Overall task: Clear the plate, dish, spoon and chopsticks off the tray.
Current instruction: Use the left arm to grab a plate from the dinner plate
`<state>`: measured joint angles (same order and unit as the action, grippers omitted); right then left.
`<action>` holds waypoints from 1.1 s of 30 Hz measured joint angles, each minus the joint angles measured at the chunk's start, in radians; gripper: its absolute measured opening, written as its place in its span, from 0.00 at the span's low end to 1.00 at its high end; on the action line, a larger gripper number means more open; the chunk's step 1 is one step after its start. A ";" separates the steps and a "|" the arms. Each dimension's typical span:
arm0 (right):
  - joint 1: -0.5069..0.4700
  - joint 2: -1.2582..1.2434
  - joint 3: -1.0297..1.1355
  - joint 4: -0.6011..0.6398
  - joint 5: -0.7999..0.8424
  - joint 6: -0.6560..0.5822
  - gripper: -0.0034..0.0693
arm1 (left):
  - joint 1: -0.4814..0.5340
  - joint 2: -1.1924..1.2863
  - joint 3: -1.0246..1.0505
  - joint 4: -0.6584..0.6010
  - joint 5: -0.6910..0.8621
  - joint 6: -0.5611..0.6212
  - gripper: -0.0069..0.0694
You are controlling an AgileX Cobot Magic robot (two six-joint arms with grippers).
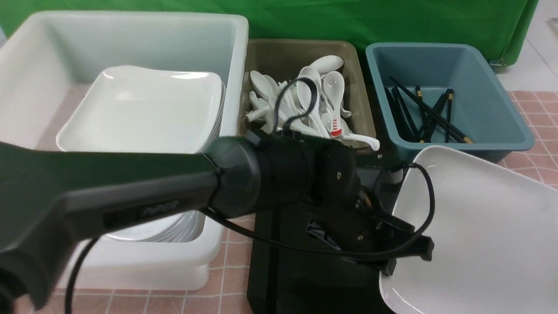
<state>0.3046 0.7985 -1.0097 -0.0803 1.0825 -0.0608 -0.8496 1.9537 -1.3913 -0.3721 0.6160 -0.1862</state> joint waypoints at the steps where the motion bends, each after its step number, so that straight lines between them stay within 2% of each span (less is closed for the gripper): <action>1: 0.000 0.000 0.000 -0.001 -0.014 0.000 0.09 | 0.002 -0.028 0.000 0.021 0.011 0.001 0.12; 12: 0.000 0.000 0.000 0.000 -0.060 0.000 0.09 | 0.040 -0.137 0.001 0.115 0.062 0.004 0.11; 21: 0.000 0.000 0.000 0.000 -0.066 0.000 0.09 | 0.070 -0.151 0.001 0.138 0.099 0.003 0.11; 33: 0.000 0.000 0.000 0.039 -0.088 -0.007 0.09 | 0.070 -0.160 -0.148 0.174 0.268 0.006 0.11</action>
<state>0.3046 0.7985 -1.0097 -0.0414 0.9947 -0.0677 -0.7798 1.7941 -1.5390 -0.1985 0.8839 -0.1799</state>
